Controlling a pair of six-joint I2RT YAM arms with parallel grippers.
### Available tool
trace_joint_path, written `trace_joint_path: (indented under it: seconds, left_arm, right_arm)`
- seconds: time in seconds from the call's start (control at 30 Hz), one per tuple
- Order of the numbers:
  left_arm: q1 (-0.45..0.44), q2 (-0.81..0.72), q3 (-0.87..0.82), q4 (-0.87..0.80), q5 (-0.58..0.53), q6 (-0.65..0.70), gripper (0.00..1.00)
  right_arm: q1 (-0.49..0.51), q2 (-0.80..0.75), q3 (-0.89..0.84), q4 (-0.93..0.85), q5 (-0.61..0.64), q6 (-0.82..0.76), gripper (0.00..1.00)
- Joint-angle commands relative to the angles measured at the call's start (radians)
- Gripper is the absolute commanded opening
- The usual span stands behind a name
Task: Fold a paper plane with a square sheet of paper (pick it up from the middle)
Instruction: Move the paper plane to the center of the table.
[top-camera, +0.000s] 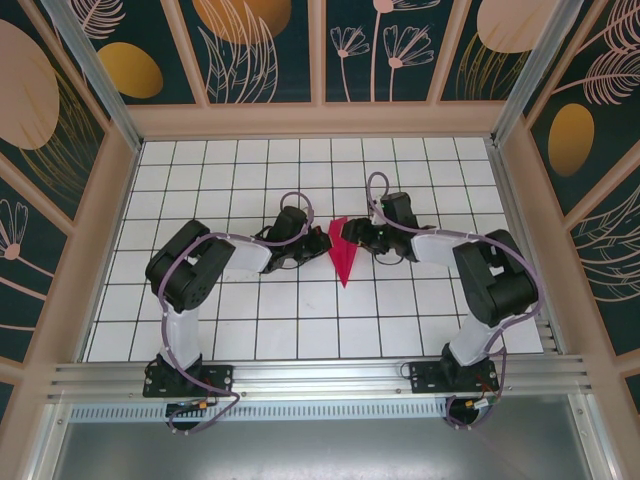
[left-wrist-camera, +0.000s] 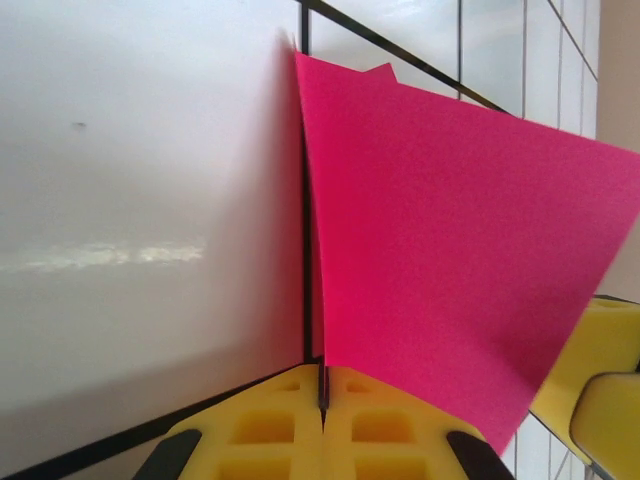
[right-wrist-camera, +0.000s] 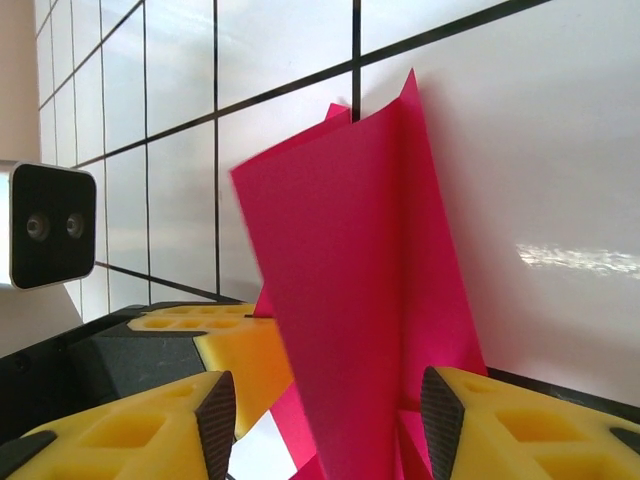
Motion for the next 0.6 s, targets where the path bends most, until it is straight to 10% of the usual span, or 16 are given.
trace_joint_path:
  seconds: [0.0, 0.57]
  left_arm:
    - [0.01, 0.023, -0.015, -0.032, -0.029, 0.008, 0.0]
    - [0.017, 0.052, -0.042, -0.054, -0.057, 0.011, 0.0]
  right_arm:
    - [0.011, 0.034, 0.026, -0.01, -0.018, -0.032, 0.57]
    - [-0.001, -0.013, -0.007, 0.004, 0.045, -0.12, 0.69]
